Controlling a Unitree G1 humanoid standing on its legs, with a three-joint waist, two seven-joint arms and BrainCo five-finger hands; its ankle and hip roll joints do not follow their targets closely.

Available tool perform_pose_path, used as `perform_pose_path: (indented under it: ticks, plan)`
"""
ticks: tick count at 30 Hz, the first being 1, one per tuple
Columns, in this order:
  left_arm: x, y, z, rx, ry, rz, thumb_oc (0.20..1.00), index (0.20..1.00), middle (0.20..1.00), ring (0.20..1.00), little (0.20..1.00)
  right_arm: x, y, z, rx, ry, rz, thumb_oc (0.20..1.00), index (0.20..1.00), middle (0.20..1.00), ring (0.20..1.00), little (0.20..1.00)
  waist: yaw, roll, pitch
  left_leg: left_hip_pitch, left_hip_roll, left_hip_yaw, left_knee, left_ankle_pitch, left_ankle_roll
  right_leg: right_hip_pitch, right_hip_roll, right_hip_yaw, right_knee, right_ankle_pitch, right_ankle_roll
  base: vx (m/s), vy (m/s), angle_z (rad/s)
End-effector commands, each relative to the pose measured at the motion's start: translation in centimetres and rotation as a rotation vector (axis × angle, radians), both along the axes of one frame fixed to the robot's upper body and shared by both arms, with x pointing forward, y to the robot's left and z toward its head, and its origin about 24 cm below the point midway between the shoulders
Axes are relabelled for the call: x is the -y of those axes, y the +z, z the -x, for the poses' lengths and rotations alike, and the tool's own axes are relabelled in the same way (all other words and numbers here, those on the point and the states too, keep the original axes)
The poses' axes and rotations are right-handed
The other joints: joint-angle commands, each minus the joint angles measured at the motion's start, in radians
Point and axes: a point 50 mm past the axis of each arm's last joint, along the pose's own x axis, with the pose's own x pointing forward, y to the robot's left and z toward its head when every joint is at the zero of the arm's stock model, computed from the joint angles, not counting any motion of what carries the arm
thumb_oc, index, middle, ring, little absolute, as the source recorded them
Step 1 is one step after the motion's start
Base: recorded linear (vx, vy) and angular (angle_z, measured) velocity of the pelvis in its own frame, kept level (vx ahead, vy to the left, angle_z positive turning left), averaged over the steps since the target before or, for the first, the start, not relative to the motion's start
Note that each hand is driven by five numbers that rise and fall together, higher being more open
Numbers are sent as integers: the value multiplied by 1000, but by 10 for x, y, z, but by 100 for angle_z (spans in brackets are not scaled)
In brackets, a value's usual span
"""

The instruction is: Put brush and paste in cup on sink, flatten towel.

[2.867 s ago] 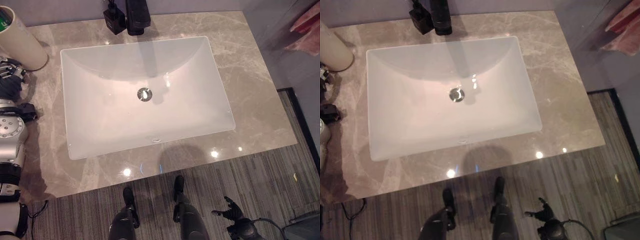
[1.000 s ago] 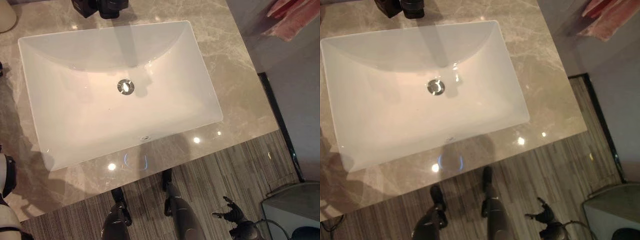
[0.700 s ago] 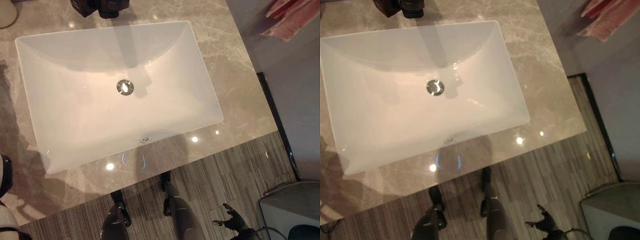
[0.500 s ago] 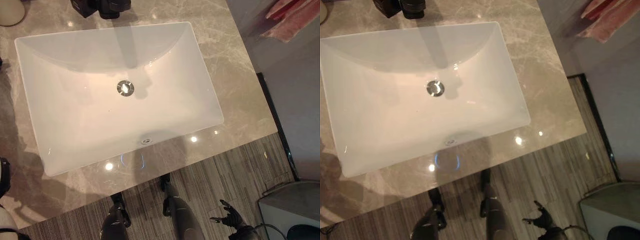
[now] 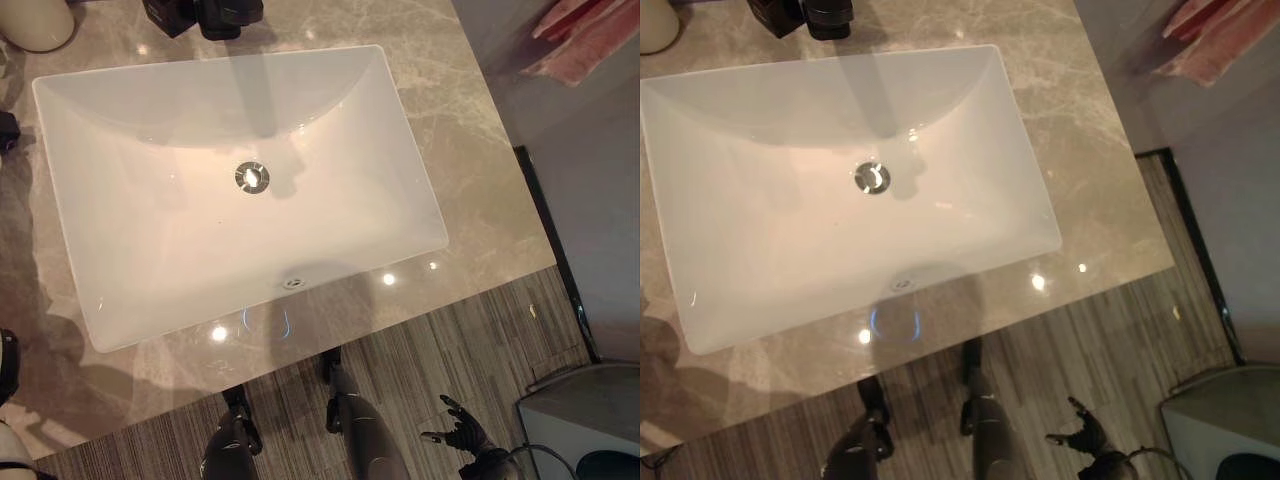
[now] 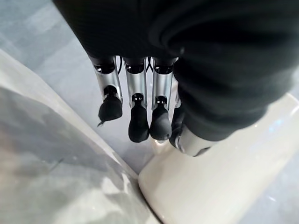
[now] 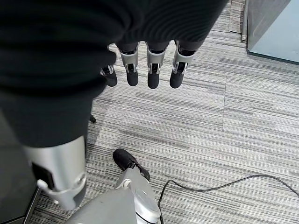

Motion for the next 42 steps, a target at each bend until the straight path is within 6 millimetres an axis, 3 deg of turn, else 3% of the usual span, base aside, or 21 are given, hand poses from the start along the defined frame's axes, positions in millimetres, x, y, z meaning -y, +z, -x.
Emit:
perform_pose_path:
  ticks: [1,12,23,36,42]
  plan:
    - [9,-28,-13,-99,-29,-38,200,200,200,200,200,32,18,-16,55,15,102,1000,1000,1000,1000,1000,2,35,28,4,-18,-83,-20,41,-12,161,-45,-28,-11,34,126,0,0,0]
    - [17,-25,-22,-92,-45,-8,200,200,200,200,200,28,19,-17,63,25,86,1000,1000,1000,1000,1000,-7,25,30,0,-8,-69,-27,55,-16,138,-45,-19,-13,46,126,-3,-2,0]
    - [6,-20,-22,-88,16,56,200,200,200,200,200,26,15,-11,42,21,71,1000,1000,1000,1000,1000,-28,9,34,4,1,-30,-12,48,-17,117,-43,-3,-15,77,126,1,-3,-5]
    - [12,-10,-25,-64,5,60,200,200,200,200,200,22,16,-14,59,20,51,1000,1000,1000,1000,1000,-43,8,34,-21,1,-26,2,39,-16,103,-42,-5,-17,84,126,5,-1,-2]
    - [2,-26,-26,-103,82,86,200,200,200,200,200,16,8,-4,21,21,49,1000,1000,1000,1000,1000,-34,7,25,-15,11,-34,-1,42,-20,113,-40,-15,-15,59,126,13,-5,-10]
